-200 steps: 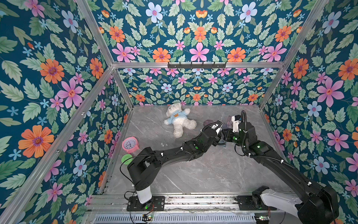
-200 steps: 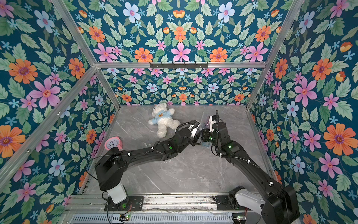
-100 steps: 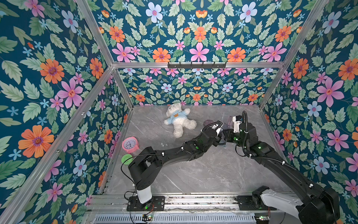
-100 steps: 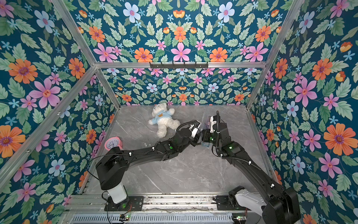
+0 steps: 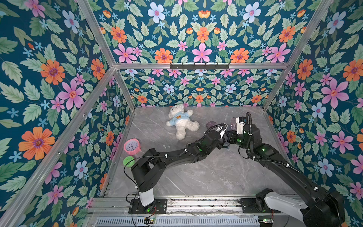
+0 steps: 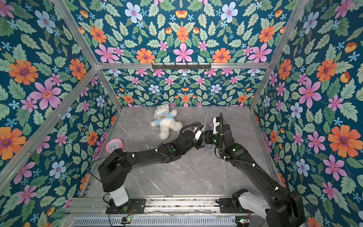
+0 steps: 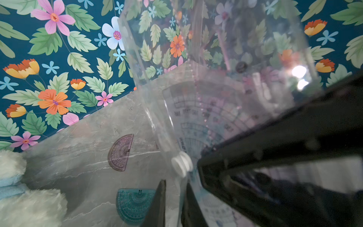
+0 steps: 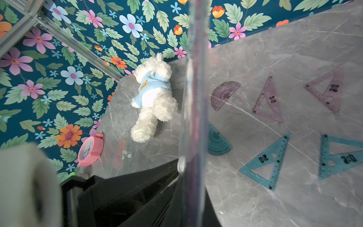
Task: Open the ruler set and take out the ruler
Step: Open the ruler set bag.
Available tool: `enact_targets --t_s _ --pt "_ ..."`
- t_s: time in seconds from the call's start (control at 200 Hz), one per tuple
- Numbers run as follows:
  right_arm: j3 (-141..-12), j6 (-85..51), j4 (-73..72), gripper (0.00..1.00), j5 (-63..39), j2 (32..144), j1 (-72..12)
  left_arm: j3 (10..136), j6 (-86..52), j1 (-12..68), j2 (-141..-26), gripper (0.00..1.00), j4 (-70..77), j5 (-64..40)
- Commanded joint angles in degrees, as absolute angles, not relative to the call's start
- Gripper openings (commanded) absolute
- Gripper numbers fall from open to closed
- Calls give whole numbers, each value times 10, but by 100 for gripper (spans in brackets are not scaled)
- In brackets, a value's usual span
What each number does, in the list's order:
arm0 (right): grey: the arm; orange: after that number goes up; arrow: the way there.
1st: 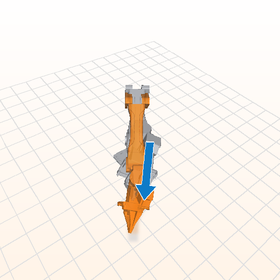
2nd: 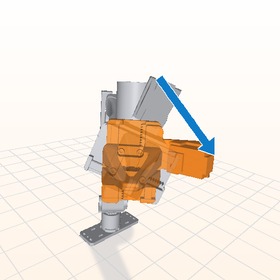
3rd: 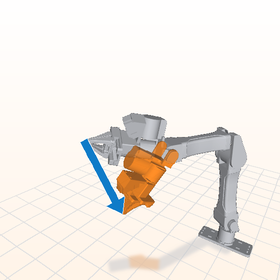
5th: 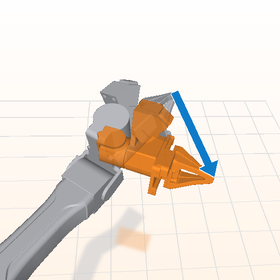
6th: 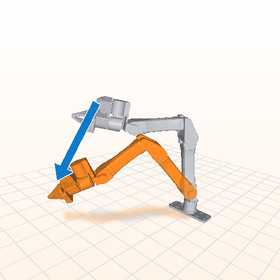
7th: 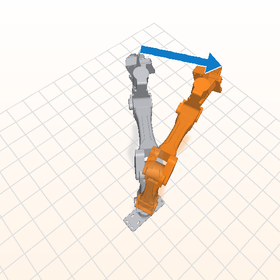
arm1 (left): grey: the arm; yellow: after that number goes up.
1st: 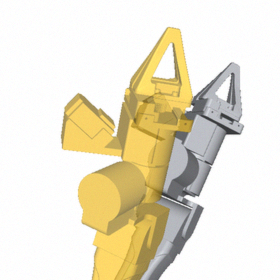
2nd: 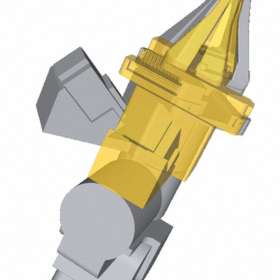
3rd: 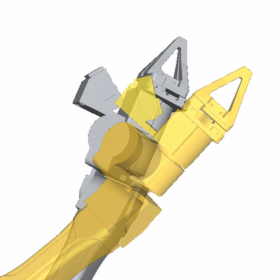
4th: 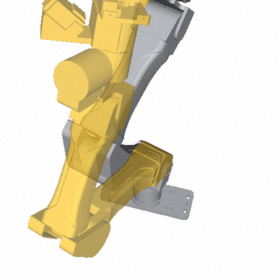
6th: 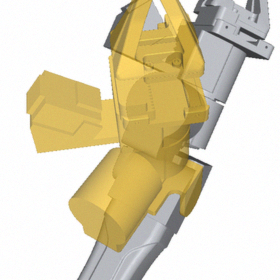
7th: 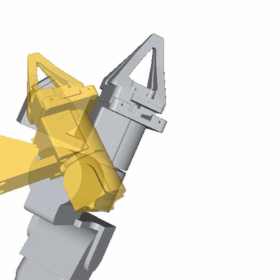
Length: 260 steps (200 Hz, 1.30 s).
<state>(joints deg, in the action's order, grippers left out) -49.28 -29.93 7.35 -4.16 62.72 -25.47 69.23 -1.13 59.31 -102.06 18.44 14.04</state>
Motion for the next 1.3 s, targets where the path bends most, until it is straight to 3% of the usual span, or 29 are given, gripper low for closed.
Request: enact_targets --t_s 0.0,0.055,1.295 --pt "-496 -313 15 7 -85 621 -258 689 -10 590 -1022 7 147 155" --pt "-496 -313 14 8 -85 621 -258 687 -12 590 -1021 0 149 156" --pt "-434 -324 14 10 -54 586 -248 542 -107 534 -895 0 332 58"
